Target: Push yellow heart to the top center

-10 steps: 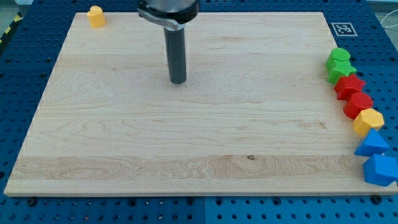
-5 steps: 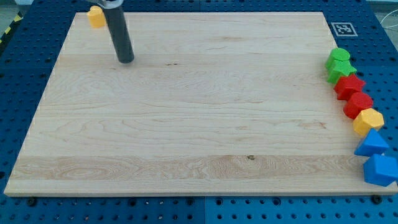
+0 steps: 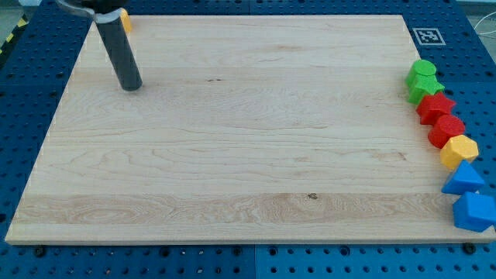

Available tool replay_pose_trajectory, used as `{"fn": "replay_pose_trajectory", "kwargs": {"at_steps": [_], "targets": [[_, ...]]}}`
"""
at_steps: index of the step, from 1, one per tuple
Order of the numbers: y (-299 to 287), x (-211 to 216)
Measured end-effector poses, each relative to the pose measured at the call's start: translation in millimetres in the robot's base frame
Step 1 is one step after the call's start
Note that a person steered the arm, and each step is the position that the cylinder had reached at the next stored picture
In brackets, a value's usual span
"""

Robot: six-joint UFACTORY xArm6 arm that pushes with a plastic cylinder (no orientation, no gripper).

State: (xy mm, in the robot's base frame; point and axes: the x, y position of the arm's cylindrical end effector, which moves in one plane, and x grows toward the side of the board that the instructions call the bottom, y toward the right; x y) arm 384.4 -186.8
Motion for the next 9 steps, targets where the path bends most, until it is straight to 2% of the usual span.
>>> {"fn": "replay_pose_trajectory", "kwargs": {"at_steps": [1,3,4,6,8,9], "targets": [[13,8],[-25,-10],[-31,-26],[-67,-90],[-118,-115],[-111,-134]]}}
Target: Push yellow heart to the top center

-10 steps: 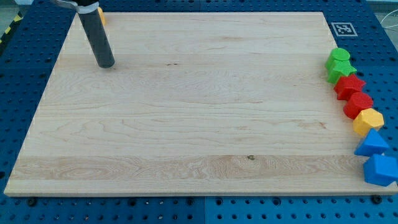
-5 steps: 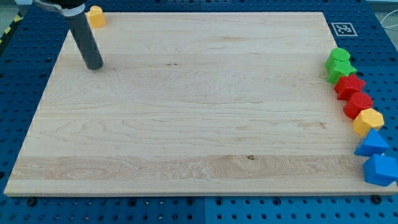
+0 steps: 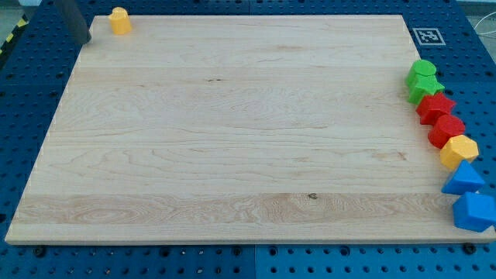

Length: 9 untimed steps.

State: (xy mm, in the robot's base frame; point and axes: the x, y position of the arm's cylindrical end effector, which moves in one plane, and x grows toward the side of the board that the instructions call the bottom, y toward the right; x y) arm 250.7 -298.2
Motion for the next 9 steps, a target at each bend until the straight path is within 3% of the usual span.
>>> {"fn": "replay_pose_trajectory", "kwargs": {"at_steps": [2,9], "targets": [[4,-40],[127,-31]]}}
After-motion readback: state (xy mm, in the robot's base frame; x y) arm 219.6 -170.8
